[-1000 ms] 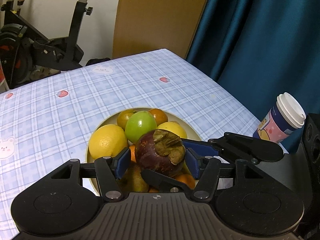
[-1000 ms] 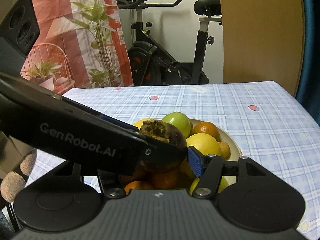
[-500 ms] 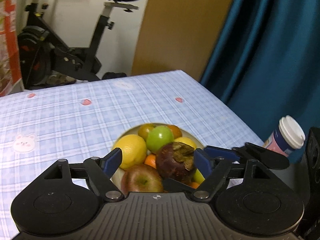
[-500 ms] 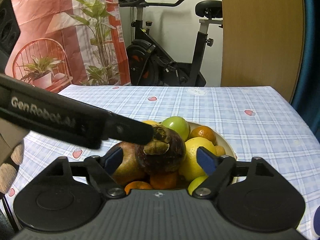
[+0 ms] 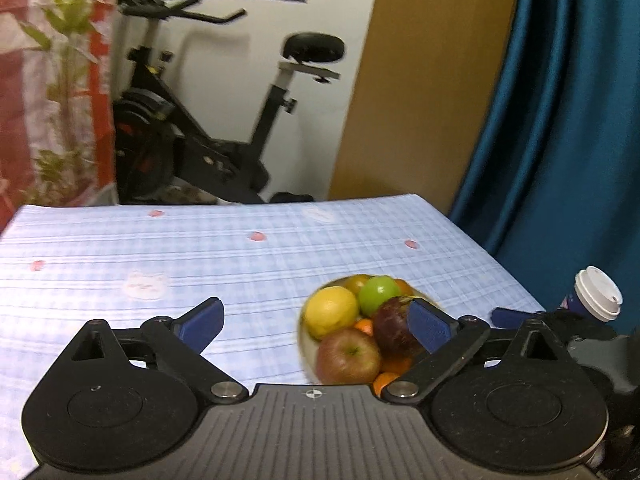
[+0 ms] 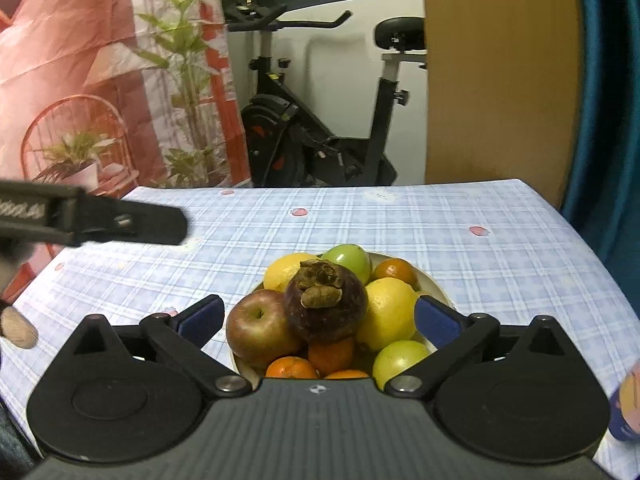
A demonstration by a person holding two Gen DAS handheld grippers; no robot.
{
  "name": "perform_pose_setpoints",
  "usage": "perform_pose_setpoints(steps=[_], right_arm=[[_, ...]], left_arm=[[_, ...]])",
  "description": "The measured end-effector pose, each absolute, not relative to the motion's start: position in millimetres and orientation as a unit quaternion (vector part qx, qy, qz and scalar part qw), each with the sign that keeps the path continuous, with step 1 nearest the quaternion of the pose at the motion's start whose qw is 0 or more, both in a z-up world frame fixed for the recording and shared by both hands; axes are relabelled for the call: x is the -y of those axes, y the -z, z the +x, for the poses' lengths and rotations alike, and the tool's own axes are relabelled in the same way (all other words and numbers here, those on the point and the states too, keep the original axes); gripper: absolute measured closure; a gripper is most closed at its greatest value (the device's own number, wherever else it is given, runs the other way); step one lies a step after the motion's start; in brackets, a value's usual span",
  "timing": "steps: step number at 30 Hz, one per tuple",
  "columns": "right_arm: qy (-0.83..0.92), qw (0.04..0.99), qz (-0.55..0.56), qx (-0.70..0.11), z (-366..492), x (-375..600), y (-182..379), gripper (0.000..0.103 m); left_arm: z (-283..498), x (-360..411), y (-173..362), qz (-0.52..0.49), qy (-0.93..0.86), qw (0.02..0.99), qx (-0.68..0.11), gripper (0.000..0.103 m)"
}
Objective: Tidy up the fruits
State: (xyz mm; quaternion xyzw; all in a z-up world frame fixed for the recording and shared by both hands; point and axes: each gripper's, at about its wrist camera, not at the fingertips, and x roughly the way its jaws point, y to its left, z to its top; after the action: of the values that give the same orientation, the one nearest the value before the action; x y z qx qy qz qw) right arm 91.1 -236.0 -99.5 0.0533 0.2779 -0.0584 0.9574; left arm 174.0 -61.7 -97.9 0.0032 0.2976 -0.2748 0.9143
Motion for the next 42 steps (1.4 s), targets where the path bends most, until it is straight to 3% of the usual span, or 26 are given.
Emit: perform_pose_setpoints(steps=[18,42], right_arm=[[0.046,0.966,0.038,-0.25,34.4,184.0,57.7,0.0],[0.027,0.974,0.059,-0.217,-16.4,169.6,38.8,0.0]], left_arm=[[87.1,-9.7,53.0,0.007,0.145,0.952,-0.27,0.003],[18.1,-24.7,26.4,0.029,0.112,0.97,-0.216,0.003]])
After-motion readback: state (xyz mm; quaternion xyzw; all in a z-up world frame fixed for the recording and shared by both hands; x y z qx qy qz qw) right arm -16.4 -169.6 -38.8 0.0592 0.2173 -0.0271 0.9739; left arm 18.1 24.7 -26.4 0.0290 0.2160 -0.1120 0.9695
